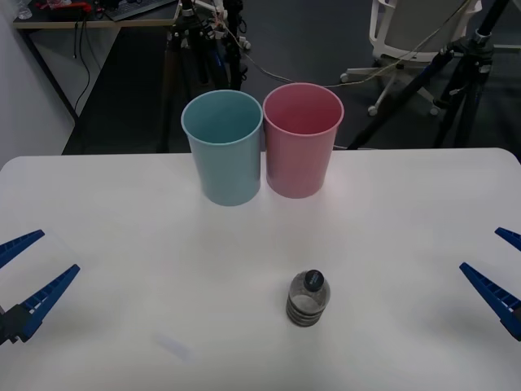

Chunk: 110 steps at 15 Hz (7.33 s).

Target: Grasp the object on the table and drop it into the matching bin: aluminum can to the light blue bin, PET bottle to the pink bin.

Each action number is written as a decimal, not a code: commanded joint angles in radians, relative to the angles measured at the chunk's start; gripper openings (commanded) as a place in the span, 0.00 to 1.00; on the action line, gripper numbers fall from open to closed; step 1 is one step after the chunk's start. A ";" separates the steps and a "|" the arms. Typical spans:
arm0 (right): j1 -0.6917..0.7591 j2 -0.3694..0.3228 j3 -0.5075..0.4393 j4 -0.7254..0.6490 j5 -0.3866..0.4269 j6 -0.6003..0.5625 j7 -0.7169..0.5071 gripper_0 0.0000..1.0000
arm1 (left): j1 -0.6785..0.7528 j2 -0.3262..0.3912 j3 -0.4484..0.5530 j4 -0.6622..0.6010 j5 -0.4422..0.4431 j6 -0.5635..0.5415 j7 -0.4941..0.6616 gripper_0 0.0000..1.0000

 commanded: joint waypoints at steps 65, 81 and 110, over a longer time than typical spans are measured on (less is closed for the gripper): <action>-0.081 0.292 0.697 0.204 -0.102 0.499 0.836 1.00 | 0.000 0.000 0.000 0.000 0.000 0.000 0.000 1.00; 0.031 0.188 0.685 0.054 -0.132 0.536 0.833 0.00 | 0.000 0.000 0.000 0.000 0.000 0.000 0.000 1.00; -0.579 -0.646 0.809 -0.474 -0.937 1.466 0.506 0.00 | 0.000 0.000 0.000 0.000 0.000 0.000 0.000 1.00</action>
